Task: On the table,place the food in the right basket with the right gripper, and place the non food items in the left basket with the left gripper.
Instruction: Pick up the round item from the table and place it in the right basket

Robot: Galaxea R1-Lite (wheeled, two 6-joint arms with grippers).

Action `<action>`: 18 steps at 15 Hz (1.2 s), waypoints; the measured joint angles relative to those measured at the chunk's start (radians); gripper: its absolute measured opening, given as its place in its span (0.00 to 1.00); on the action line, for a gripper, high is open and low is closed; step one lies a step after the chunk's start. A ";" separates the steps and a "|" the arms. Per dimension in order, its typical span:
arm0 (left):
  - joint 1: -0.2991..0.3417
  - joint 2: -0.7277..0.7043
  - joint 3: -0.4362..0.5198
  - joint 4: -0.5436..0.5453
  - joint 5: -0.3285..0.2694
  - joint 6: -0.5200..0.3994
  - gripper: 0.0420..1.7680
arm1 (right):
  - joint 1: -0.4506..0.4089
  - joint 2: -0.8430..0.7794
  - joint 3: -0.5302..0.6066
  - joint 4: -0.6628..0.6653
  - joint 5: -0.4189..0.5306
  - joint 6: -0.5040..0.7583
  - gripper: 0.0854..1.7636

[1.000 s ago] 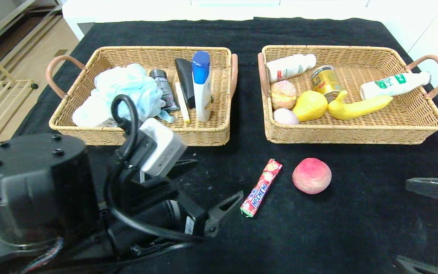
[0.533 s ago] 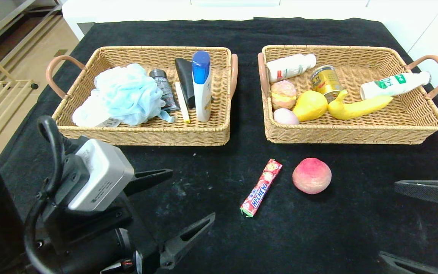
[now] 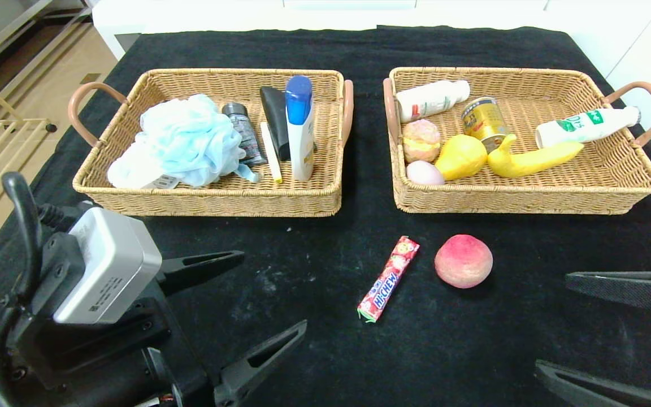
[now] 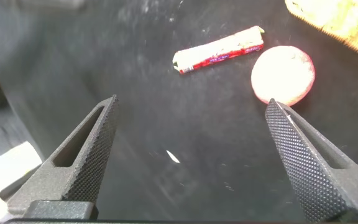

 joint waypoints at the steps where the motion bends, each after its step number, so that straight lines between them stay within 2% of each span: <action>1: -0.001 -0.011 0.000 0.016 -0.007 0.000 0.96 | 0.001 0.020 -0.027 0.004 -0.034 0.050 0.97; 4: -0.002 -0.044 -0.015 0.060 -0.014 0.000 0.97 | 0.011 0.122 -0.137 0.063 -0.232 0.152 0.97; 7: -0.003 -0.064 -0.022 0.061 -0.013 0.001 0.97 | 0.018 0.243 -0.306 0.244 -0.348 0.264 0.97; 10: -0.004 -0.071 -0.026 0.061 -0.014 0.001 0.97 | 0.016 0.341 -0.469 0.433 -0.396 0.378 0.97; 14: -0.004 -0.074 -0.026 0.061 -0.013 0.002 0.97 | -0.013 0.471 -0.641 0.597 -0.434 0.487 0.97; 18: -0.006 -0.074 -0.028 0.059 -0.013 0.002 0.97 | -0.050 0.568 -0.683 0.617 -0.431 0.544 0.97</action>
